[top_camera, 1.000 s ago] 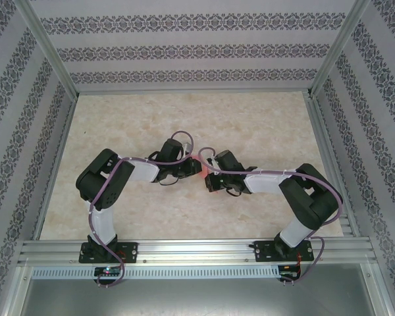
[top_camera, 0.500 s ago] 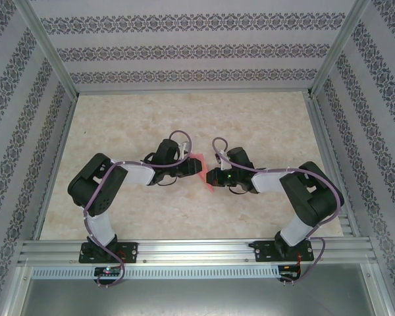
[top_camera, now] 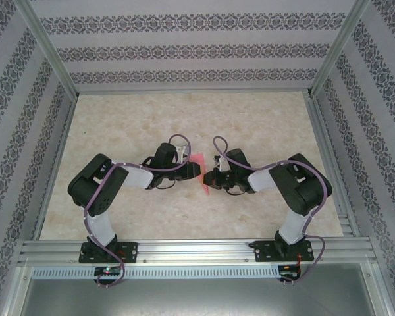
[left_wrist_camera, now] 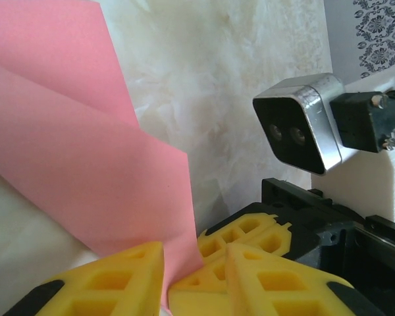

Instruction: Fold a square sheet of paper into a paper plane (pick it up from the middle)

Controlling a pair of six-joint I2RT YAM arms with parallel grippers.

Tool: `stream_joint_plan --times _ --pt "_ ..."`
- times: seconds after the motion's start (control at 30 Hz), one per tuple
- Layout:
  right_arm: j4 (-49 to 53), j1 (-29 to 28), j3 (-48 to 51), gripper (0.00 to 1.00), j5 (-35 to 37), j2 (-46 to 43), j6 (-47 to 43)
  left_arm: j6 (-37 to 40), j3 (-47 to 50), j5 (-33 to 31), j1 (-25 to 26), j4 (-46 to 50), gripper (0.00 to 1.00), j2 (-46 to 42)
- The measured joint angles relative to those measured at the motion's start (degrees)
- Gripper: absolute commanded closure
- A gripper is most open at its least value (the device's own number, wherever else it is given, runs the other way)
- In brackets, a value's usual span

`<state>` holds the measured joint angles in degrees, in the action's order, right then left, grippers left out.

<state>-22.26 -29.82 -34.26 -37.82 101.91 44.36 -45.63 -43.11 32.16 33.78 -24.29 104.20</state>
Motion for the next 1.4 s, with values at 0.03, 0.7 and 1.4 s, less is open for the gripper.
stream_joint_plan --times 0.03,0.7,1.4 --pt "-0.2 0.2 0.0 1.00 -0.1 0.1 0.2 0.2 0.1 0.0 0.0 -0.1 0.70 0.0" --pt "-10.1 1.1 3.7 1.00 -0.8 1.4 7.1 0.6 1.3 0.2 0.0 -3.1 0.73 0.8" --pt "-13.2 0.6 4.9 1.00 0.2 1.8 7.9 0.5 0.2 0.2 0.1 -3.1 0.78 3.7"
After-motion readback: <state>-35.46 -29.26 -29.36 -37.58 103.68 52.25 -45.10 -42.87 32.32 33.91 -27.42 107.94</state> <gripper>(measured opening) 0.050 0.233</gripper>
